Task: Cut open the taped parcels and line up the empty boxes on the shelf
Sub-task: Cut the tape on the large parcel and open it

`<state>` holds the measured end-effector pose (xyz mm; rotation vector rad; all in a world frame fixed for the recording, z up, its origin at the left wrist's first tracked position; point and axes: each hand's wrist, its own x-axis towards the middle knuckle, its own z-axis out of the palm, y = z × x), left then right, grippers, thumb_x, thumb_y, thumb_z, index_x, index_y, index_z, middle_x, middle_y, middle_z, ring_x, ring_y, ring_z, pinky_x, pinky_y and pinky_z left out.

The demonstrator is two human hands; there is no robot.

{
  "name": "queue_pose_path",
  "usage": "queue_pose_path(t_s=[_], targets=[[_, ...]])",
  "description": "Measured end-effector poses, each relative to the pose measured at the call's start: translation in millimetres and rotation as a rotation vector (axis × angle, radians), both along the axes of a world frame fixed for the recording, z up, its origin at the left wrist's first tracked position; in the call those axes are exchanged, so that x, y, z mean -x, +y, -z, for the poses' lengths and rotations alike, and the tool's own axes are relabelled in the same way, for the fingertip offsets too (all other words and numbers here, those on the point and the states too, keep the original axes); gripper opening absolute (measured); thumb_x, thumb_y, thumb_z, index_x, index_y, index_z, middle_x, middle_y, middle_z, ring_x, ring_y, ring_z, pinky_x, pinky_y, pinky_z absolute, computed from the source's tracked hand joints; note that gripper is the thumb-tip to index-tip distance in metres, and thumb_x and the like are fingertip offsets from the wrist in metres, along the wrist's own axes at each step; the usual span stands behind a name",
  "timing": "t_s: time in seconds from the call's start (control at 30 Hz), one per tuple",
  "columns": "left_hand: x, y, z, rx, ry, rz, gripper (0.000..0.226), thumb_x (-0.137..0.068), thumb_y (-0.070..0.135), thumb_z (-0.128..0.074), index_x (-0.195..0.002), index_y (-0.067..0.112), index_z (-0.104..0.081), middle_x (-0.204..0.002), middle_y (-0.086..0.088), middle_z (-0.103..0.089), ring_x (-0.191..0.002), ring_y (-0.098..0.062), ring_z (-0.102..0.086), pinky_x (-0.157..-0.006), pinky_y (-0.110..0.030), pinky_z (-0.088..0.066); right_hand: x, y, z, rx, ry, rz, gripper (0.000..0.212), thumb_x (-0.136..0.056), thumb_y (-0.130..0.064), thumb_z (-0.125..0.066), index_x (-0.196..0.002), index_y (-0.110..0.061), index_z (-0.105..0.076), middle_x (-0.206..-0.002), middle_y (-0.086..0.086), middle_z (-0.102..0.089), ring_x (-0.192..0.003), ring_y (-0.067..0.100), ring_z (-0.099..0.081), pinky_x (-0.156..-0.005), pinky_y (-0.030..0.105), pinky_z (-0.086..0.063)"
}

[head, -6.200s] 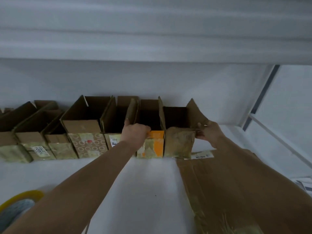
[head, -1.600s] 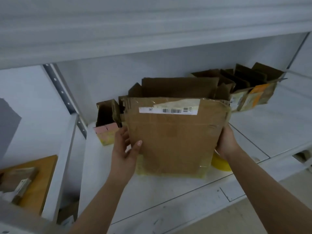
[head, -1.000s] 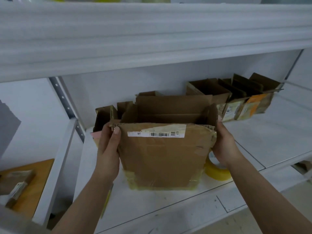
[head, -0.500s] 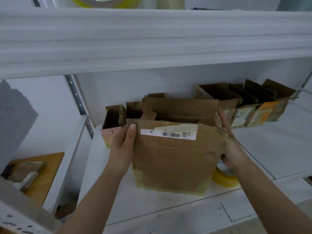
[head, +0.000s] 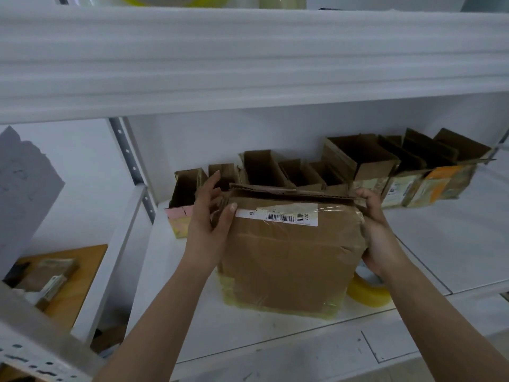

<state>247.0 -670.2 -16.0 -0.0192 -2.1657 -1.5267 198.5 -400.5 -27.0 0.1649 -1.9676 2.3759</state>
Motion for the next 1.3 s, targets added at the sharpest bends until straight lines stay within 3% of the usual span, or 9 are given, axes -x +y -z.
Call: queue_pose_path(t_s=[0.23,0.4,0.57,0.63,0.7,0.83,0.97,1.13,1.3], targets=[[10,-6,5,0.319,-0.02,0.014,0.037,-0.104,0.013,-0.037,-0.124,0.038,-0.056,-0.14,0.007,-0.036,-0.131,-0.003,-0.028,-0.086,0.011,-0.018,-1,-3,6,0.139,-0.036,0.043,0.027,-0.1,-0.014,-0.037,-0.114,-0.025,-0.057,-0.11,0.002,-0.068,-0.095,0.02,-0.067,-0.075,0.033,-0.051],[14,-6,7,0.378,-0.06,-0.027,0.034,-0.104,0.018,-0.036,-0.125,0.026,-0.061,-0.141,-0.003,-0.047,-0.115,-0.002,-0.036,-0.08,0.008,-0.025,-5,-6,8,0.077,-0.031,0.033,0.051,-0.084,-0.065,-0.057,-0.121,-0.029,-0.056,-0.125,0.006,-0.065,-0.111,0.022,-0.065,-0.09,0.039,-0.052],[14,-8,7,0.388,-0.062,-0.002,0.032,-0.103,0.02,-0.039,-0.124,0.029,-0.061,-0.138,-0.001,-0.05,-0.117,-0.002,-0.038,-0.093,-0.001,-0.03,-2,-6,8,0.067,-0.038,0.035,0.026,-0.099,-0.015,-0.05,-0.119,-0.031,-0.054,-0.119,0.007,-0.066,-0.099,0.022,-0.068,-0.078,0.034,-0.054],[14,-8,4,0.492,-0.06,-0.062,0.032,-0.102,0.023,-0.039,-0.125,0.033,-0.06,-0.141,-0.006,-0.047,-0.13,-0.019,-0.039,-0.109,-0.032,-0.037,-2,-6,8,0.065,-0.033,0.04,0.028,-0.099,-0.012,-0.047,-0.118,-0.032,-0.054,-0.118,0.006,-0.066,-0.097,0.022,-0.068,-0.076,0.033,-0.056],[13,0,-6,0.671,-0.011,-0.132,0.034,-0.098,0.024,-0.043,-0.127,0.03,-0.061,-0.146,-0.012,-0.045,-0.141,-0.033,-0.032,-0.116,-0.059,-0.021,-2,-7,8,0.049,-0.028,0.057,0.028,-0.099,-0.012,-0.048,-0.117,-0.033,-0.054,-0.12,0.007,-0.065,-0.098,0.022,-0.069,-0.074,0.032,-0.057],[8,37,-33,0.806,0.019,0.065,0.05,-0.098,0.045,-0.031,-0.141,0.028,-0.051,-0.155,-0.006,-0.036,-0.149,-0.027,-0.018,-0.118,-0.052,-0.007,-2,-6,4,0.01,-0.022,0.039,0.027,-0.101,-0.015,-0.048,-0.12,-0.032,-0.053,-0.119,0.006,-0.064,-0.093,0.017,-0.069,-0.073,0.028,-0.057],[12,47,-18,1.048,-0.112,0.121,0.055,-0.101,0.052,-0.011,-0.148,0.038,-0.036,-0.157,0.009,-0.033,-0.149,-0.017,-0.02,-0.119,-0.045,-0.016,-10,13,6,-0.234,0.011,0.101,0.03,-0.097,-0.048,-0.045,-0.126,-0.048,-0.05,-0.133,-0.009,-0.054,-0.115,0.009,-0.057,-0.097,0.034,-0.046],[15,47,-15,1.084,-0.058,0.063,0.062,-0.096,0.052,-0.01,-0.14,0.033,-0.05,-0.144,0.005,-0.052,-0.139,-0.021,-0.042,-0.114,-0.054,-0.028,-21,55,48,-0.452,-0.183,0.256,0.036,-0.079,-0.024,-0.066,-0.113,-0.02,-0.054,-0.108,0.008,-0.058,-0.113,0.035,-0.056,-0.092,0.042,-0.047],[14,47,-14,1.055,-0.037,0.06,0.06,-0.096,0.052,-0.012,-0.139,0.035,-0.051,-0.144,0.007,-0.052,-0.138,-0.019,-0.042,-0.112,-0.046,-0.032,-32,76,84,-1.445,-0.388,-0.155,0.067,-0.081,-0.04,-0.06,-0.144,-0.025,-0.039,-0.148,0.005,-0.037,-0.135,0.033,-0.031,-0.113,0.045,-0.028]])
